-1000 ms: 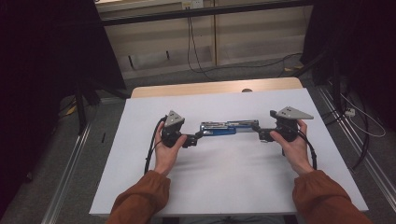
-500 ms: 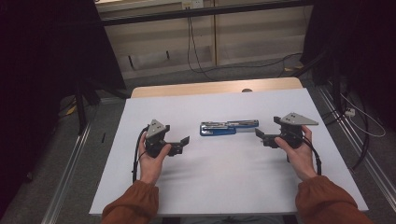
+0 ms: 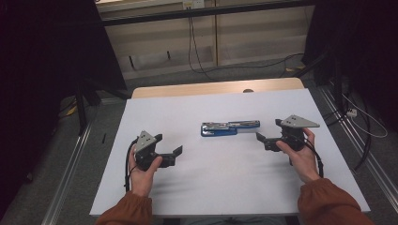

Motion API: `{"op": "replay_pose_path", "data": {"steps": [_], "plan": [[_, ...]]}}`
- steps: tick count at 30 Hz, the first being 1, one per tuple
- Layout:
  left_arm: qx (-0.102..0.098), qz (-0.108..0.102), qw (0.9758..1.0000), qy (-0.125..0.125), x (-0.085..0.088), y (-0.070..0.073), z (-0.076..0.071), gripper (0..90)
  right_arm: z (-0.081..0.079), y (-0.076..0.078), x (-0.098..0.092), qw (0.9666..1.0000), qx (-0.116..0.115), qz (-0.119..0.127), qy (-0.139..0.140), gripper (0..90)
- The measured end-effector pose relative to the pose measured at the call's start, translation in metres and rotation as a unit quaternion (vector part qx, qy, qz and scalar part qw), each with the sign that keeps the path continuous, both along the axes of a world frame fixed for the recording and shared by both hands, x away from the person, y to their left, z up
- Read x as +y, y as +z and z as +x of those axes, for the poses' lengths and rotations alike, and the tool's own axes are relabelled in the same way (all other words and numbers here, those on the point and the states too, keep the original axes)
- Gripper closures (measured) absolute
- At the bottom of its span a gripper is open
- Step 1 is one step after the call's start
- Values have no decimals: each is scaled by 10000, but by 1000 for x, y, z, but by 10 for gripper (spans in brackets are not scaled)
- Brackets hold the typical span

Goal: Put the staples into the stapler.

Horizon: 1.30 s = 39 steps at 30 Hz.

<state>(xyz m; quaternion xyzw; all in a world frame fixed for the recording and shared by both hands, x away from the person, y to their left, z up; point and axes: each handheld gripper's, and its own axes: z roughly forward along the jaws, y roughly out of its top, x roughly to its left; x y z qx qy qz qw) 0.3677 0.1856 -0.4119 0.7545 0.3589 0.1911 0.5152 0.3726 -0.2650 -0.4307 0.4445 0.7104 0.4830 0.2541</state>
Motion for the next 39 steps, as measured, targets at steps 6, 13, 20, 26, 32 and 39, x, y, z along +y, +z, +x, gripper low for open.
{"op": "replay_pose_path", "data": {"steps": [6, 13, 20, 26, 32, 39], "plan": [[-22, -158, 9999, 36, 9, 2, -11, 52, 7, -1, -2, 9991, 362, -49, 215, 87], [-93, -45, 9998, 163, 17, -1, -29, 45, 9, 1, 0, 9940, 828, -593, 387, 92], [-8, 27, 10000, 81, 14, -3, -44, 43, 15, 6, -13, 9866, 1375, -701, 530, 147], [-87, 87, 9999, 69, 9, -3, -40, 52, 36, 14, -18, 9761, 1729, -947, 911, 172], [40, 122, 9998, 126, 12, -6, -39, 56, 50, 7, -13, 9723, 1780, -949, 1183, 171], [-20, 60, 9999, 120, 13, -4, -39, 56, 51, 1, -10, 9649, 1931, -1008, 1465, 268]]}}
